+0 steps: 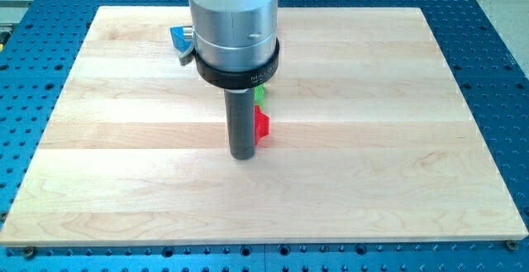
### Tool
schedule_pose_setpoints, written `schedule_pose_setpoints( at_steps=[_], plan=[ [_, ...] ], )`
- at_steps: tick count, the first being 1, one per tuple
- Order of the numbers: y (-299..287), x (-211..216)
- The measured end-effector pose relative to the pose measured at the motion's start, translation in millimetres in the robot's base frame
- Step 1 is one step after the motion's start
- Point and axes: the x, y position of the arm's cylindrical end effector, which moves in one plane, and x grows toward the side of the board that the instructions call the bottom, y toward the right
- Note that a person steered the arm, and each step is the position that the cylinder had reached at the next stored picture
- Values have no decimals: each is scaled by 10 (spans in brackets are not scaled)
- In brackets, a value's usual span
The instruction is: Move the red star into the green blocks
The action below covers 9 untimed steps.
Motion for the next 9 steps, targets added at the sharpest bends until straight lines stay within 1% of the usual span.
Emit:
schedule_pose_setpoints(
  at_steps=[4, 5, 6, 7, 8, 9],
  plan=[
    [0, -91],
    [0, -1],
    [-664, 49],
    [-1919, -527],
    [-2089, -1497],
    [-1931, -2325]
  ],
)
